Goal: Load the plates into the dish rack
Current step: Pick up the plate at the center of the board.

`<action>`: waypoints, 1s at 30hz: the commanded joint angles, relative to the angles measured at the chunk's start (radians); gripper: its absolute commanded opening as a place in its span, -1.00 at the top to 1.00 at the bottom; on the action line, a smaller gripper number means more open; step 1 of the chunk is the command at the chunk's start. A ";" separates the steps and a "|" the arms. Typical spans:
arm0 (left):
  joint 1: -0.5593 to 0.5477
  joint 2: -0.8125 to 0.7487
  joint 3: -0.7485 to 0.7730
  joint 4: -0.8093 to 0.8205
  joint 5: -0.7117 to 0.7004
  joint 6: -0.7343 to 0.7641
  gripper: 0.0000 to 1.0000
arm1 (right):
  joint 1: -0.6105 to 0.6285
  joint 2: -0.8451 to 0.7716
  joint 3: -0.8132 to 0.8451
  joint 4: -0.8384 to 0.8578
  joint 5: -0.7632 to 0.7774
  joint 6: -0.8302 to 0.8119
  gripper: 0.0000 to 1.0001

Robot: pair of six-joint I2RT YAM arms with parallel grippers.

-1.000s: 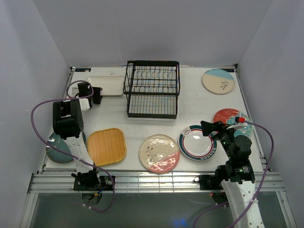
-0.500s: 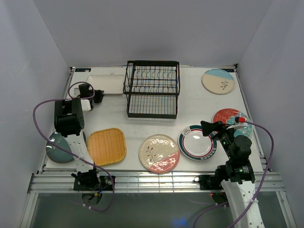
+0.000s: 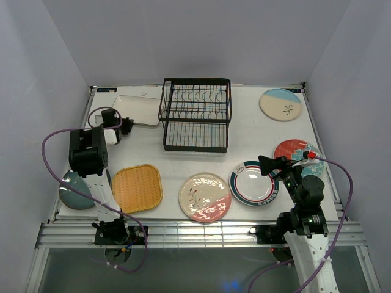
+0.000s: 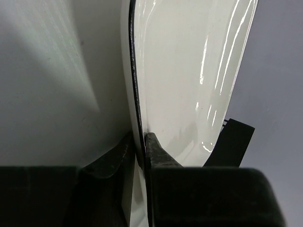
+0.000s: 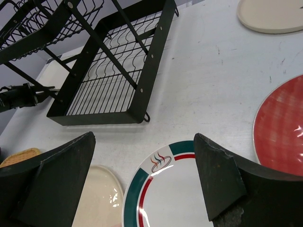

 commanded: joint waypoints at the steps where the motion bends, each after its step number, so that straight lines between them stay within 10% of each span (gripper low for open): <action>1: 0.007 -0.054 -0.006 -0.186 -0.085 0.076 1.00 | 0.002 -0.017 0.017 0.002 0.006 -0.004 -0.80; 8: 0.036 -0.013 0.252 -0.571 -0.140 0.191 1.00 | 0.002 -0.025 0.020 -0.001 0.006 -0.004 -0.80; 30: 0.079 0.070 0.761 -0.994 -0.210 0.647 1.00 | 0.002 -0.032 0.030 -0.015 0.004 -0.007 -0.80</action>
